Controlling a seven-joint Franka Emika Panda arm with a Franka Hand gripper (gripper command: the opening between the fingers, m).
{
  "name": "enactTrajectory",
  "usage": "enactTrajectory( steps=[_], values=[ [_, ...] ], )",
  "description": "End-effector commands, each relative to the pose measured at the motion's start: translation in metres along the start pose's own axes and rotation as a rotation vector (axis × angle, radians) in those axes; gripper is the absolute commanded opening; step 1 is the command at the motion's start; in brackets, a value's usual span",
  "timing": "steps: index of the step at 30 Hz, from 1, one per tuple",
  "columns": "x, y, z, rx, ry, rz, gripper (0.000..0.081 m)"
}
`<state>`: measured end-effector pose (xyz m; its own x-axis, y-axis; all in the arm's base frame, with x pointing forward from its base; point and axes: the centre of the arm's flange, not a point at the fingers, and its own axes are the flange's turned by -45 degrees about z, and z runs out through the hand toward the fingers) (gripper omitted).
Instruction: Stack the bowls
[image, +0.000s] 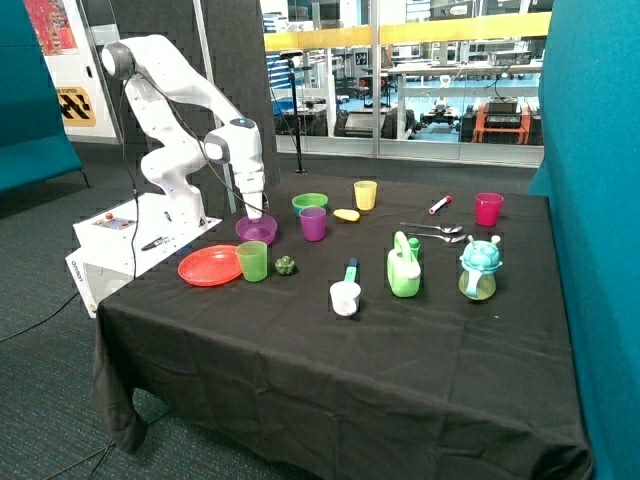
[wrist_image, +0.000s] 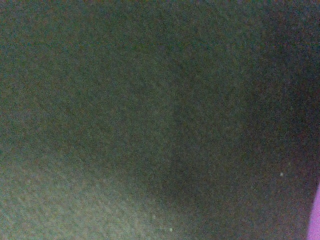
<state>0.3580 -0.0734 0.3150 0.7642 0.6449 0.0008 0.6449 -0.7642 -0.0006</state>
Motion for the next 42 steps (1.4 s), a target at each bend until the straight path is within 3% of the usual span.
enactTrajectory(
  steps=[1,12,15,23,42],
  values=[
    [0.008,-0.002,-0.012,-0.0006,-0.0008,-0.013,0.0],
    [0.021,0.002,-0.036,-0.0006,-0.0008,-0.027,0.0],
    [0.032,0.002,-0.053,-0.0006,-0.0008,-0.042,0.0],
    [0.049,-0.001,-0.077,-0.0006,-0.0008,-0.068,0.0],
    [0.095,-0.031,-0.102,-0.0005,-0.0009,-0.163,0.0]
  ],
)
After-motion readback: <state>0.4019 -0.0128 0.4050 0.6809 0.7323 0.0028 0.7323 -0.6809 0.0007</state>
